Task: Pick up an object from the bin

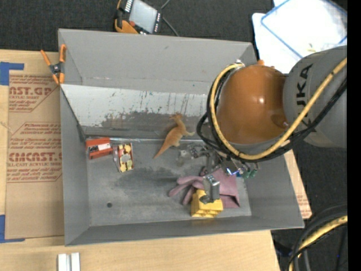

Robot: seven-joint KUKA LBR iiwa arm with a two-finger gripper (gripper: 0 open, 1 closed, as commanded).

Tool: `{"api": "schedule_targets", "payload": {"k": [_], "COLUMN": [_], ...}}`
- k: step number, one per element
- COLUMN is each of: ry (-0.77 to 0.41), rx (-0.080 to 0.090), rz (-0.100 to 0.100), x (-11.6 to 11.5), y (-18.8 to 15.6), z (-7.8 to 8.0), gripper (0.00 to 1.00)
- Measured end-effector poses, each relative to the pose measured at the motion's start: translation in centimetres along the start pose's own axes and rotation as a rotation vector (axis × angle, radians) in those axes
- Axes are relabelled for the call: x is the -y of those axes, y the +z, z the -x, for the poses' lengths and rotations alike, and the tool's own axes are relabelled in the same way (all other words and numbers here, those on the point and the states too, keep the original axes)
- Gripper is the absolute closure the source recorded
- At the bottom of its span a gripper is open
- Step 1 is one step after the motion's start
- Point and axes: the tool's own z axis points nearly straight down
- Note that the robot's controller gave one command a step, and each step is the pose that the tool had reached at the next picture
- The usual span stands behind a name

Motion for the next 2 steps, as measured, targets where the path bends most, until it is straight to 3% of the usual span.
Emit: {"api": "schedule_targets", "payload": {"k": [1,2], "ry": [0.112,-0.161], "rx": [-0.004,0.001], "rz": [0.004,0.001], "x": [-2.1,0.7], "y": [-0.3,4.3], "z": [-0.5,0.5], "gripper": [0.0,1.0]}}
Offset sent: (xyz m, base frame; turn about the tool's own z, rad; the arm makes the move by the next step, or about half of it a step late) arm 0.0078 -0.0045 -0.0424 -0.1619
